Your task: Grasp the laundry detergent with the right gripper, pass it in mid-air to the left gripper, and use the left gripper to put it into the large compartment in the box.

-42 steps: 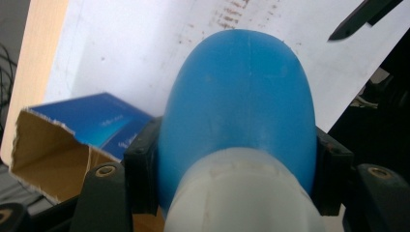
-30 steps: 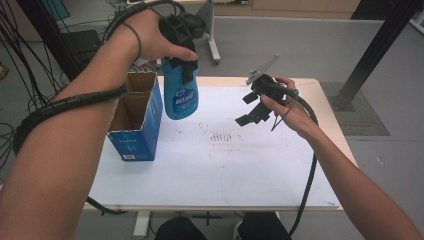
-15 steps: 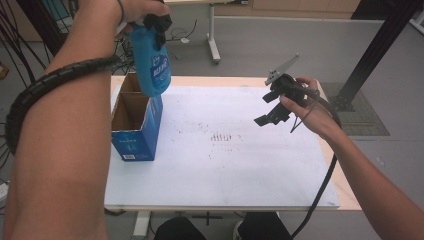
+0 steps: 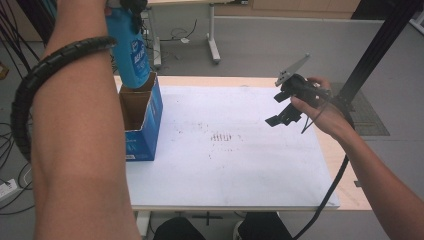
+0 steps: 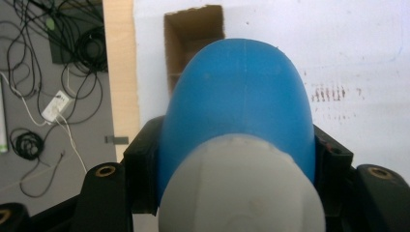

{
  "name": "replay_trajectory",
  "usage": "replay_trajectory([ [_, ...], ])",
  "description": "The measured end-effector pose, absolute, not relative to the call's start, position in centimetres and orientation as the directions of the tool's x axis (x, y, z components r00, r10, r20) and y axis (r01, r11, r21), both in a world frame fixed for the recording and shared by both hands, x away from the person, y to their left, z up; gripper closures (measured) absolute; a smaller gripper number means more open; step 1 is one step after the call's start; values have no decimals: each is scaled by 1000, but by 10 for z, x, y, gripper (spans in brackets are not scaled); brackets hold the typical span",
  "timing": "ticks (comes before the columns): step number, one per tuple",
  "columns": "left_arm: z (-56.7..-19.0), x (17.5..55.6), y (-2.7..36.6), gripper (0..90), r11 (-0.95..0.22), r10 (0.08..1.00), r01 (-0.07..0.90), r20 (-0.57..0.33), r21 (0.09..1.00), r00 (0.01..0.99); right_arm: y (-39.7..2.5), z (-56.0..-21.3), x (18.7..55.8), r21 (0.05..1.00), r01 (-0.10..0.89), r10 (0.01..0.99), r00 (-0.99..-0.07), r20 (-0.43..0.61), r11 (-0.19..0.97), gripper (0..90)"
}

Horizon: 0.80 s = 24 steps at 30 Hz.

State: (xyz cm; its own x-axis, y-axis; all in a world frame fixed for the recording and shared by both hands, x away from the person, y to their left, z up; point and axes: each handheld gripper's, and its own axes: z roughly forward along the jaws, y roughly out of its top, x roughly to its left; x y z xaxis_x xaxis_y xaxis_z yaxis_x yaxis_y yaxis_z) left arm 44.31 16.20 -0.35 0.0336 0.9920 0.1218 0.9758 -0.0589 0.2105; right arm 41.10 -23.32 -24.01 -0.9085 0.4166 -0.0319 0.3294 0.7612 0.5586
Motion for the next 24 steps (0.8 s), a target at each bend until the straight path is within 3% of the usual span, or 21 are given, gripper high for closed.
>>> replay_trajectory([
  [24, -28, 444, 197, 372, 69, 993, 972, 82, 223, -89, -240, -241, 402, 504, 317, 413, -907, -88, 804, 51],
])
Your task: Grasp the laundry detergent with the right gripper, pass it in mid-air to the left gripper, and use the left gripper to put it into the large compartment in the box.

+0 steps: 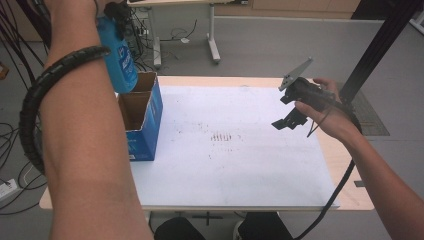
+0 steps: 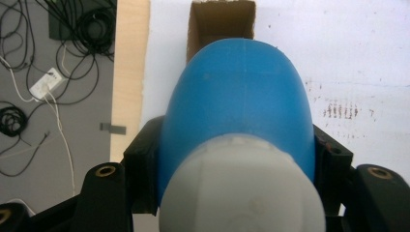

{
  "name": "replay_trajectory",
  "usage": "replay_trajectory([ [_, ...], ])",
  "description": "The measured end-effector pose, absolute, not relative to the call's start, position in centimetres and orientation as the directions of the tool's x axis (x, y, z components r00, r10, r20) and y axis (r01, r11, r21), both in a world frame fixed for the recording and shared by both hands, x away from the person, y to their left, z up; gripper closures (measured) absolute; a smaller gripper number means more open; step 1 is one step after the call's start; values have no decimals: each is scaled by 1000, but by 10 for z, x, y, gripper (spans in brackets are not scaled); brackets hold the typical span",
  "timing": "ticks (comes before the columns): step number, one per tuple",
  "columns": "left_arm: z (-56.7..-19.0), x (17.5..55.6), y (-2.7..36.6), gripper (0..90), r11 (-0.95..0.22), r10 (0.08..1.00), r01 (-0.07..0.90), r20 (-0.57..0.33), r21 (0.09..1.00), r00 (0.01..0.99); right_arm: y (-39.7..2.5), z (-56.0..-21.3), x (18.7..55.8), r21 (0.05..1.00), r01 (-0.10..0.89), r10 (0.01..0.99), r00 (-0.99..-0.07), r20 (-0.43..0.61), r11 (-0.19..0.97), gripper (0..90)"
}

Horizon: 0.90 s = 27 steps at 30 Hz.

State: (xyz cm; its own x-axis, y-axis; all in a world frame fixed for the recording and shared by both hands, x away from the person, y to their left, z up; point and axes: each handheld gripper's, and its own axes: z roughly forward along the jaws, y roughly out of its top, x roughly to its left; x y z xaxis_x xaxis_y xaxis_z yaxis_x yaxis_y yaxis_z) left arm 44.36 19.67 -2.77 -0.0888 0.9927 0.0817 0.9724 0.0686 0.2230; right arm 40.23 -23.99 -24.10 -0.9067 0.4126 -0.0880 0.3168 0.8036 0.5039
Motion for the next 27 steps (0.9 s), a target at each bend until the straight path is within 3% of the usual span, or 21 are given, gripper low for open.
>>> replay_trajectory([
  [27, -71, 448, 213, 371, 100, 990, 975, 80, 199, -118, -240, -244, 403, 480, 317, 408, -908, -97, 818, 52],
])
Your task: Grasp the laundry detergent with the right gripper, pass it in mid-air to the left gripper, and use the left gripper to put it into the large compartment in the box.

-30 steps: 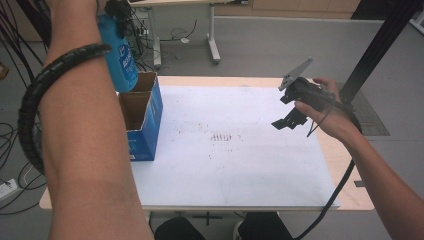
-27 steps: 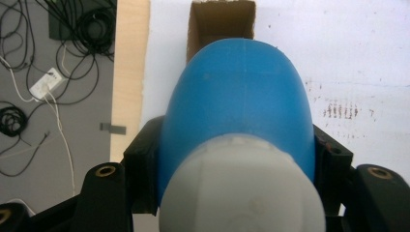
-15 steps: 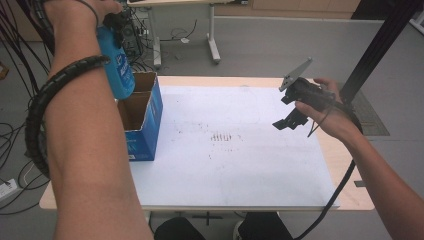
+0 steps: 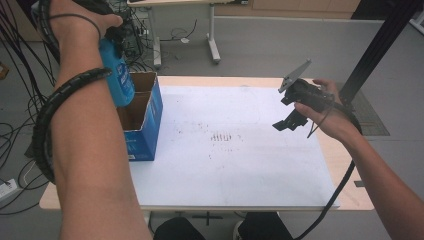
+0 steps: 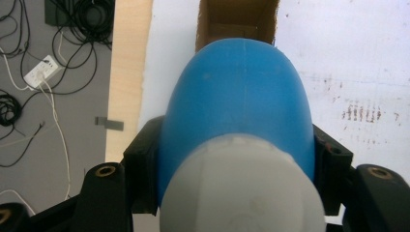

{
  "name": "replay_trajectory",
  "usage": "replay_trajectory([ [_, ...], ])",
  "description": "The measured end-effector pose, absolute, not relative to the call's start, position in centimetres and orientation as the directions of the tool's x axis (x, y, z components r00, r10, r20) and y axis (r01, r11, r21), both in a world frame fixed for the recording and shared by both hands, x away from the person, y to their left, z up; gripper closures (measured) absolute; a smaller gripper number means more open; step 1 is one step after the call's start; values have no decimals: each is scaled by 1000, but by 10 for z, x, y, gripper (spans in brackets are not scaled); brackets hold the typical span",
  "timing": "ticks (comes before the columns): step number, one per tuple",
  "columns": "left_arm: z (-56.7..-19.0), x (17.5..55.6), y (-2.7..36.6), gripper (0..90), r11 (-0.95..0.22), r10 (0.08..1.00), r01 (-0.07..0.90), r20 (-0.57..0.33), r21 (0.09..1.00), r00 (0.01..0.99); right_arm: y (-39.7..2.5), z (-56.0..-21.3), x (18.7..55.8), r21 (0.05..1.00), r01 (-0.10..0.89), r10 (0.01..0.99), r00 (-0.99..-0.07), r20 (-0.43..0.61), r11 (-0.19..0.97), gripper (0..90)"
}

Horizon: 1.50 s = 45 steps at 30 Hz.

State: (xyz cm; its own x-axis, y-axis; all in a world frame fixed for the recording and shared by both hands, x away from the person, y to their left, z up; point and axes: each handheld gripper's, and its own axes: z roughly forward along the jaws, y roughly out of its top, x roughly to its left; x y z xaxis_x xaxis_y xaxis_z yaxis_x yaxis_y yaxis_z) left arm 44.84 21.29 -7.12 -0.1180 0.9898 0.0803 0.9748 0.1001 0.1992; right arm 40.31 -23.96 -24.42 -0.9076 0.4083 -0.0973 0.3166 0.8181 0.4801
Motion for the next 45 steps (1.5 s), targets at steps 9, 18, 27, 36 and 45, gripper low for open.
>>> replay_trajectory([
  [9, -97, 451, 215, 371, 95, 991, 977, 70, 193, -110, -239, -249, 403, 473, 316, 404, -910, -95, 822, 52],
  [18, -127, 454, 217, 371, 89, 993, 978, 63, 187, -102, -239, -252, 403, 471, 320, 407, -909, -93, 822, 53],
  [27, -151, 457, 218, 371, 80, 994, 980, 60, 181, -92, -239, -254, 404, 466, 324, 409, -908, -91, 823, 53],
  [36, -182, 456, 219, 371, 69, 994, 982, 72, 178, -83, -238, -256, 403, 458, 328, 409, -908, -89, 826, 53],
  [45, -219, 453, 219, 371, 74, 994, 984, 68, 159, -86, -238, -256, 403, 453, 325, 407, -909, -94, 830, 54],
])
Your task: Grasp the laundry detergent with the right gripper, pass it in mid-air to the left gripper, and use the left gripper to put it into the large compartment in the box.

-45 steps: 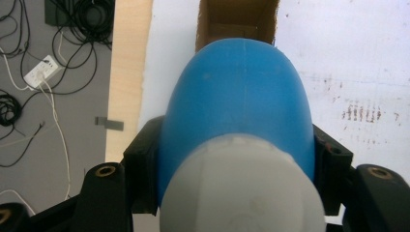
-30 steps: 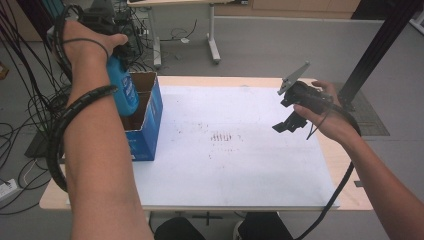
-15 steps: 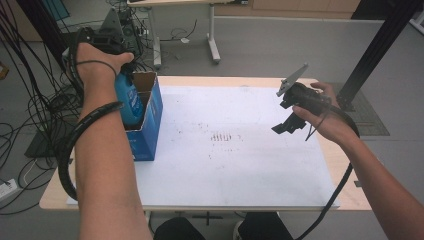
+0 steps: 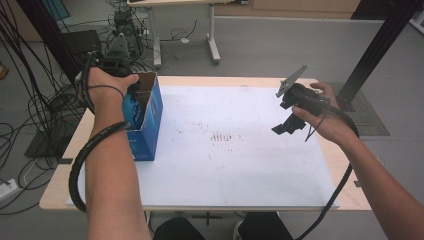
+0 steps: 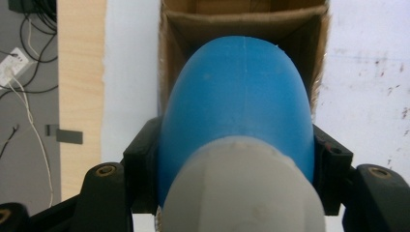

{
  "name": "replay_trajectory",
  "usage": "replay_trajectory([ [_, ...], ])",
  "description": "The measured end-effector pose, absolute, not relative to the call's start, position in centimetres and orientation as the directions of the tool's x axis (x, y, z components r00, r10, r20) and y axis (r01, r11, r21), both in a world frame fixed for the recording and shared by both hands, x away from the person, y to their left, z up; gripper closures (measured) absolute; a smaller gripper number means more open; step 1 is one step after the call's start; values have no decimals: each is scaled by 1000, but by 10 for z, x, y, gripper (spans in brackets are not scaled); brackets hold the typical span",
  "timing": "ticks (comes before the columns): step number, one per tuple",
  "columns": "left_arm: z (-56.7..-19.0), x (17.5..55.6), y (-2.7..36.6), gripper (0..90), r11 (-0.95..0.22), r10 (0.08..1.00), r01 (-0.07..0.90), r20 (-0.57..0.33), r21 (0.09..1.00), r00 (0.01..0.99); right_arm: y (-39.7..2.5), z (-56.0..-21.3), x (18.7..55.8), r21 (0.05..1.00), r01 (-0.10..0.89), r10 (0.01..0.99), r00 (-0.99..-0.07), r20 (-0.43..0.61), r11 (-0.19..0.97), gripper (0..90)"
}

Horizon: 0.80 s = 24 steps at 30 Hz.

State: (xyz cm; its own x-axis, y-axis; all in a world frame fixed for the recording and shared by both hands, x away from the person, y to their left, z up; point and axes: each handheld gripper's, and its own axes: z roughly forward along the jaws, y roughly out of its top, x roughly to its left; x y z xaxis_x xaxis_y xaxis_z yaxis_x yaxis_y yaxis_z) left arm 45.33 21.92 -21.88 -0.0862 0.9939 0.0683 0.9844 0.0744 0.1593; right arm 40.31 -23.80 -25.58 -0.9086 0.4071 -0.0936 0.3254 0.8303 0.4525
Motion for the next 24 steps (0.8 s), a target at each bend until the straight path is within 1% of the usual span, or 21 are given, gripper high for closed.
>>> replay_trajectory([
  [11, -251, 452, 220, 371, 76, 995, 987, 60, 144, -85, -238, -259, 405, 443, 330, 406, -910, -86, 834, 54],
  [24, -269, 451, 221, 370, 69, 995, 988, 67, 141, -79, -238, -263, 406, 443, 339, 414, -906, -83, 830, 54],
])
